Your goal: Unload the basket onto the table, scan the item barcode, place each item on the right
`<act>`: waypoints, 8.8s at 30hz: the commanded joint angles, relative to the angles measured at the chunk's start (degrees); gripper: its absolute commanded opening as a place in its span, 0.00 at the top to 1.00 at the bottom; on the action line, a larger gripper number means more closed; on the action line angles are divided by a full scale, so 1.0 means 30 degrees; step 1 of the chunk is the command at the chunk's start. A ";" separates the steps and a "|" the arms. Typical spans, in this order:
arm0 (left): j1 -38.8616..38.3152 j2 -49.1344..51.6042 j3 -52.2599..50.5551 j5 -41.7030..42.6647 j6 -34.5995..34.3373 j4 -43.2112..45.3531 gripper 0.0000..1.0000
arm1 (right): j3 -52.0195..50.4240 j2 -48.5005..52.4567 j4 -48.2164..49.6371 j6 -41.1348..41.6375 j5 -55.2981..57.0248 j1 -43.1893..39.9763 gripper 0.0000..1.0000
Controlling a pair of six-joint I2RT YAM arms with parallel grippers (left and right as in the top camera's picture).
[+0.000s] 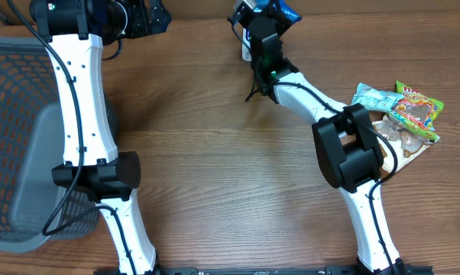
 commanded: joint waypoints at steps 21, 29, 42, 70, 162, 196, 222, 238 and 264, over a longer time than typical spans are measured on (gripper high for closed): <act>-0.0029 -0.0291 0.0270 0.0131 -0.0109 0.0066 0.00 | 0.0277 0.0583 0.0306 0.0211 -0.2025 -0.0605 0.96; -0.0022 -0.0291 0.0270 0.0124 -0.0109 0.0066 0.00 | 0.0277 0.0583 0.0313 0.0211 -0.2025 -0.0648 0.96; -0.0029 -0.0291 0.0270 0.0131 -0.0109 0.0066 0.00 | 0.0277 -0.0095 -0.0525 0.1246 -0.1093 -0.0109 0.96; -0.0022 -0.0291 0.0270 0.0131 -0.0102 0.0073 0.00 | -0.3534 -1.1285 -2.7620 2.1930 -0.9668 -1.0826 0.96; -0.0036 -0.0291 0.0270 0.0124 -0.0109 0.0066 0.00 | -3.6151 -4.6810 -0.8109 1.8637 -1.7551 -0.8677 0.00; -0.2317 -2.4910 -3.1234 -0.4116 0.2550 1.2845 0.00 | -3.6151 -4.6810 -0.8109 1.8637 -1.7551 -0.8677 0.00; 0.1923 -4.2031 -5.2908 -0.3279 0.5377 2.7081 0.01 | -3.6151 -4.6810 -0.8109 1.8637 -1.7551 -0.8677 0.00; 0.1923 -4.2381 -5.2908 -0.3373 0.3832 2.7095 0.00 | -3.6151 -4.6810 -0.8109 1.8637 -1.7551 -0.8677 0.00; 0.1923 -4.2381 -5.2908 -0.3381 0.3832 2.7095 0.00 | -3.6151 -4.6810 -0.8109 1.8637 -1.7551 -0.8677 0.00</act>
